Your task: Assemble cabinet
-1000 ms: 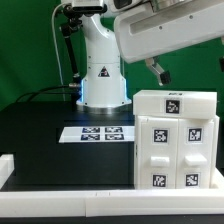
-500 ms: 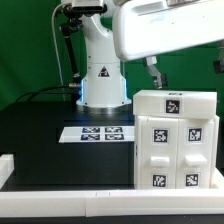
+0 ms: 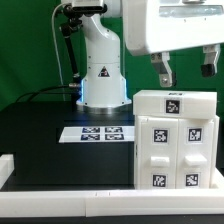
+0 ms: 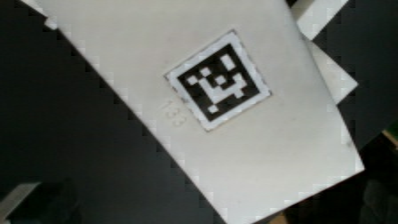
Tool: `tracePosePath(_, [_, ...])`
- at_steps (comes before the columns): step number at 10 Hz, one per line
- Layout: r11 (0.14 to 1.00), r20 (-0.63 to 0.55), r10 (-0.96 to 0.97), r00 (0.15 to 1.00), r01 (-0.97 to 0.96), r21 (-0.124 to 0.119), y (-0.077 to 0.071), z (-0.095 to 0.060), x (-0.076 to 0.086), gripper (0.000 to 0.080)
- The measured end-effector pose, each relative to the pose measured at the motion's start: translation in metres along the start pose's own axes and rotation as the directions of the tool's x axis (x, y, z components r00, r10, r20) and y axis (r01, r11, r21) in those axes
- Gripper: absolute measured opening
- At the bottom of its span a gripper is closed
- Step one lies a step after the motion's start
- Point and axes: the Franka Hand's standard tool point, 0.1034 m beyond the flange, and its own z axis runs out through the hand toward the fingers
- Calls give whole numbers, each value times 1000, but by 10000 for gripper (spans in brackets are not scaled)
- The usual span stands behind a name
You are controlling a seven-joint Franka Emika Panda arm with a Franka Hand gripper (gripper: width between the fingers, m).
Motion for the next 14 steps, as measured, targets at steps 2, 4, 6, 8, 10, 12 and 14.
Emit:
tracePosePath(2, [977,23,-214,977,214,-16,0,1,-2,797])
tracePosePath(4, [954,30,-300,953,301,-10,-1,3,-4,797])
tracePosePath(6, [925,37,-381,924,381,3,-4,10,-10,797])
tracePosePath(8, [928,47,-372,927,372,16,-7,18,-19,797])
tracePosePath(10, [930,49,-367,929,366,17,-6,24,-25,797])
tracePosePath(12, [932,49,-362,931,362,17,-5,29,-29,797])
tracePosePath(14, [933,49,-361,931,360,17,-5,29,-29,665])
